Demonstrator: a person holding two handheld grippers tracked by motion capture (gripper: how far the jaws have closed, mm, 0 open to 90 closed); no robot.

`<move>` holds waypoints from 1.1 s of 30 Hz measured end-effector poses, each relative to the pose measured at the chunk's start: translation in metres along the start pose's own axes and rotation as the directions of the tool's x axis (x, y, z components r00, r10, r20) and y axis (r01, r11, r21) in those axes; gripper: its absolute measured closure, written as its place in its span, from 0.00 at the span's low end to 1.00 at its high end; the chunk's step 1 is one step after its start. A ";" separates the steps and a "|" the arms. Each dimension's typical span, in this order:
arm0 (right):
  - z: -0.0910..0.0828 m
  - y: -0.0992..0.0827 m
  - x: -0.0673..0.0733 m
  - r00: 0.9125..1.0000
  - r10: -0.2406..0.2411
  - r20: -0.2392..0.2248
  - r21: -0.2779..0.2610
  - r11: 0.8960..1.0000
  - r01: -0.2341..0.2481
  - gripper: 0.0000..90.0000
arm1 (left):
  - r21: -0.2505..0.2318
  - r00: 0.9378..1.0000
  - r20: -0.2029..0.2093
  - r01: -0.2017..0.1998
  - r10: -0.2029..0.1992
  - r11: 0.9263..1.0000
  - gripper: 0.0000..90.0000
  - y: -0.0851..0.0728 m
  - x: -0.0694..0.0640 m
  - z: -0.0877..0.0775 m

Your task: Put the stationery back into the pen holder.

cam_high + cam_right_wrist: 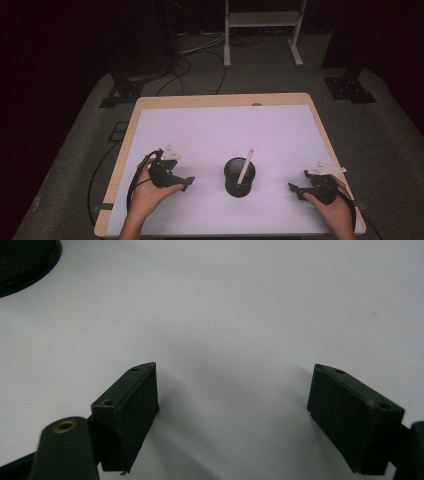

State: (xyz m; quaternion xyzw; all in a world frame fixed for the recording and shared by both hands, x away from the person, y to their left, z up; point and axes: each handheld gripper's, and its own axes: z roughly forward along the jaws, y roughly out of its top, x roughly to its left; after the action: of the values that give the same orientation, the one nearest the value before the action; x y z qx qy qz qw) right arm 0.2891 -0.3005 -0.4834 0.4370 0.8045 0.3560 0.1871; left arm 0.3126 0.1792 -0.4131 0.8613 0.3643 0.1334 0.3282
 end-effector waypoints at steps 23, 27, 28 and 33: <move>0.000 0.000 0.000 1.000 0.000 0.000 0.000 1.000 0.000 0.21 | -0.012 0.996 -0.056 0.068 -0.068 0.998 0.10 -0.081 0.022 0.006; 0.000 0.000 0.000 1.000 0.000 0.000 0.000 1.000 0.000 0.21 | -0.040 0.997 -0.064 0.043 -0.045 0.998 0.09 -0.086 0.020 0.007; 0.000 0.000 0.000 1.000 0.000 0.001 0.000 1.000 0.000 0.21 | -0.051 0.997 -0.067 0.039 -0.042 0.998 0.09 -0.087 0.020 0.007; 0.000 0.000 0.000 1.000 -0.001 0.001 -0.001 1.000 0.001 0.21 | -0.093 0.997 -0.070 0.027 -0.034 0.995 0.08 -0.093 0.019 0.007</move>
State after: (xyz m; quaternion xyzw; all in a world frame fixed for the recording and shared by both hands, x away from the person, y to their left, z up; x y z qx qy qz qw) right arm 0.2888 -0.3003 -0.4835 0.4366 0.8044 0.3563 0.1882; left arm 0.2787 0.2381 -0.4798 0.8343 0.3825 0.1757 0.3560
